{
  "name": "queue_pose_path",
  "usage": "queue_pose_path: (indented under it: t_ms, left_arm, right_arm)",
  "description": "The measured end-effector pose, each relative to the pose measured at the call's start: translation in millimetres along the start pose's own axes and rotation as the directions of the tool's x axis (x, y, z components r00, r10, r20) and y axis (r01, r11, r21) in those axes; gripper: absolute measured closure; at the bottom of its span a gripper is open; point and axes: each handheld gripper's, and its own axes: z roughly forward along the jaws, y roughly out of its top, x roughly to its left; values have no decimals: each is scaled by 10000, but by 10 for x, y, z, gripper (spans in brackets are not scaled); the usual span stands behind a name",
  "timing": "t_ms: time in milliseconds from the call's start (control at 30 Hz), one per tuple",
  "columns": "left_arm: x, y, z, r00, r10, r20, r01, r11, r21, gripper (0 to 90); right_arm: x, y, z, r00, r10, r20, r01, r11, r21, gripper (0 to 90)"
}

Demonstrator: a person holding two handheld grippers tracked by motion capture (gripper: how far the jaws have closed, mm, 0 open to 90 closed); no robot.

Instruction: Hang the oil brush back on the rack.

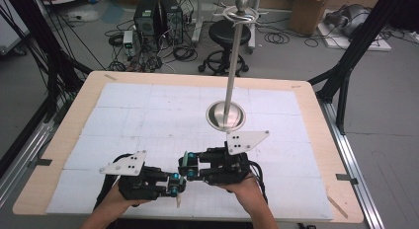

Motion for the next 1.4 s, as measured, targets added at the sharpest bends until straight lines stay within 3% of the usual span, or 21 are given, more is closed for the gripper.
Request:
queue_pose_path:
  t_ms: [67, 167, 200, 333, 467, 533, 567, 700, 833, 900, 967, 1033, 1067, 1133, 1233, 1267, 1400]
  left_arm:
    - [7, -1, -5, 9991, -31, -419, 33, 10000, 39, 813]
    - [25, 1, -23, 9932, -108, -1163, 103, 9999, -45, 813]
    - [26, 2, -25, 9905, -109, -1367, 99, 9999, -75, 813]
    - [30, 11, -26, 9737, -127, -2273, 100, 9999, -133, 813]
    - [26, 14, -3, 9535, -220, -3006, 160, 9996, -225, 812]
    - [24, 15, 9, 9434, -172, -3313, 126, 9998, -161, 812]
    - [18, 15, 18, 9395, -128, -3423, 102, 9999, -94, 812]
    - [-7, 18, 70, 9294, 41, -3690, -7, 10000, 93, 812]
    - [-2, 42, 92, 9158, 35, -4017, 7, 9999, 103, 812]
    - [7, 52, 109, 9155, 18, -4022, 36, 9999, 127, 812]
    - [16, 56, 122, 9161, -17, -4009, 71, 9999, 118, 780]
    - [31, 58, 122, 9223, -186, -3860, 225, 9997, 57, 751]
    - [38, 59, 113, 9231, -250, -3837, 301, 9995, 74, 690]
    - [48, 59, 64, 9271, -291, -3738, 352, 9993, 95, 593]
    - [42, 35, -45, 9291, -301, -3686, 261, 9995, -158, 509]
    - [47, 16, -115, 9289, -277, -3692, 191, 9995, -268, 497]
    - [89, -50, -357, 9226, -405, -3837, 129, 9972, -743, 381]
  right_arm:
    - [10, 1, -11, 9982, 199, 571, -189, 9997, -176, 547]
    - [52, 0, -23, 9876, 218, 1555, -198, 9997, -144, 532]
    - [77, -3, -20, 9781, 170, 2075, -133, 9997, -194, 521]
    - [141, 6, 6, 9450, 18, 3271, 36, 9999, -160, 550]
    - [191, 34, 66, 9000, -89, 4357, 57, 9999, 85, 605]
    - [203, 42, 99, 8800, -94, 4749, 22, 9999, 157, 629]
    - [203, 45, 116, 8742, -113, 4854, 9, 9998, 216, 631]
    - [203, 34, 182, 8416, -131, 5399, -129, 9989, 444, 678]
    - [193, 33, 198, 8062, 243, 5911, -512, 9983, 288, 773]
    - [191, 34, 193, 8037, 406, 5936, -601, 9981, 131, 790]
    - [202, 42, 197, 8156, 451, 5768, -624, 9980, 102, 824]
    - [204, 44, 195, 8198, 425, 5710, -600, 9981, 119, 826]
    - [208, 49, 190, 8191, 346, 5725, -549, 9983, 181, 827]
    - [191, 66, 139, 8373, 493, 5445, -677, 9976, 138, 830]
    - [166, 100, 43, 8489, 353, 5274, -498, 9987, 133, 831]
    - [150, 110, 14, 8518, 355, 5226, -466, 9989, 81, 831]
    - [7, 187, -130, 8862, 475, 4608, -415, 9989, -232, 831]
